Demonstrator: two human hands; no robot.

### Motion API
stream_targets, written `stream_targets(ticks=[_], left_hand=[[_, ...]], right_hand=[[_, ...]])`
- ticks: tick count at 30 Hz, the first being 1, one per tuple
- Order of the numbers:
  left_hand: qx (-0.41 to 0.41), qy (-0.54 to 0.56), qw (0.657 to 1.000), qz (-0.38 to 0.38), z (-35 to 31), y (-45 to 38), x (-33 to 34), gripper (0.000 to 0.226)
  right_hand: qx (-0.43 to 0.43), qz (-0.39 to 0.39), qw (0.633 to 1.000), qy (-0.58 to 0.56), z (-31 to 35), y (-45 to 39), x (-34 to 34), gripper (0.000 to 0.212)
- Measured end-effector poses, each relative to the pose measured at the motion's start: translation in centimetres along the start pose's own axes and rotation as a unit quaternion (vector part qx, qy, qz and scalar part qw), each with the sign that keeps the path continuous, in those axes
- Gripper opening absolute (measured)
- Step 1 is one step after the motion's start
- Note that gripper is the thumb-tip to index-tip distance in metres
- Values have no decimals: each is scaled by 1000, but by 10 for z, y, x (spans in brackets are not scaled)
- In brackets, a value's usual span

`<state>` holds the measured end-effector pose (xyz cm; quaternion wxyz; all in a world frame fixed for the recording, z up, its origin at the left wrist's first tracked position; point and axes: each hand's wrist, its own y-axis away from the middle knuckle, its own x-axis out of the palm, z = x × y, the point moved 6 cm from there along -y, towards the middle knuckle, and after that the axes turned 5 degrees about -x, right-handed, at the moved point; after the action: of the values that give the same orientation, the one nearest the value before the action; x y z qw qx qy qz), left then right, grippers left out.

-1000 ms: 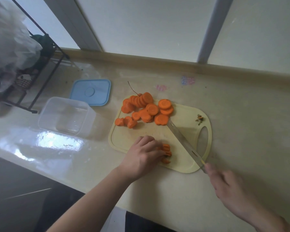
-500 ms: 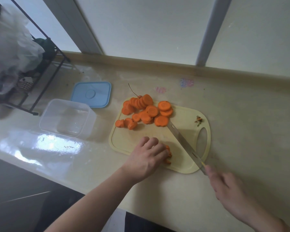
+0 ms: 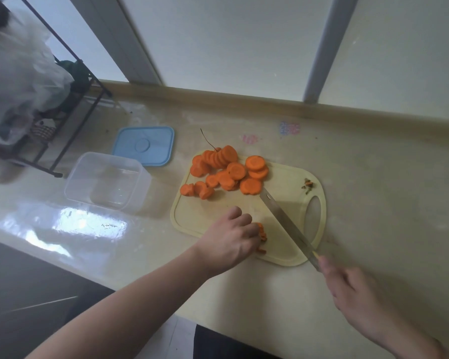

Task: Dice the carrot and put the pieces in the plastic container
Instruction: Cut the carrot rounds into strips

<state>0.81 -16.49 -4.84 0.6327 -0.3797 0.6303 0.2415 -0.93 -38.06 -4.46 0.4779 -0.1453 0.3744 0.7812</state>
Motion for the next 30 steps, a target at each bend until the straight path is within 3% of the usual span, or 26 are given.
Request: stream_targets(ticks=[9,15,18,23,30], left_hand=[[7,-1,999,-41,-1,0,2,27],[12,-34,997,-67,-1,9,4,13],[0,-41,997,-64,0,13,8,12],[-76,4,997,-33,8,13,15,5],[-203,98,974,-2,20,7,17,19]], right_hand=[[4,-2,1000,-5,0,4,0,68],[13,-4,1000,-2,-1,5,-1,70],[22,2,1000,-6,3,6,-2,60],[25,15,999,-14,5,7,1,58],[27,19,999,-16,6,6,2,64]])
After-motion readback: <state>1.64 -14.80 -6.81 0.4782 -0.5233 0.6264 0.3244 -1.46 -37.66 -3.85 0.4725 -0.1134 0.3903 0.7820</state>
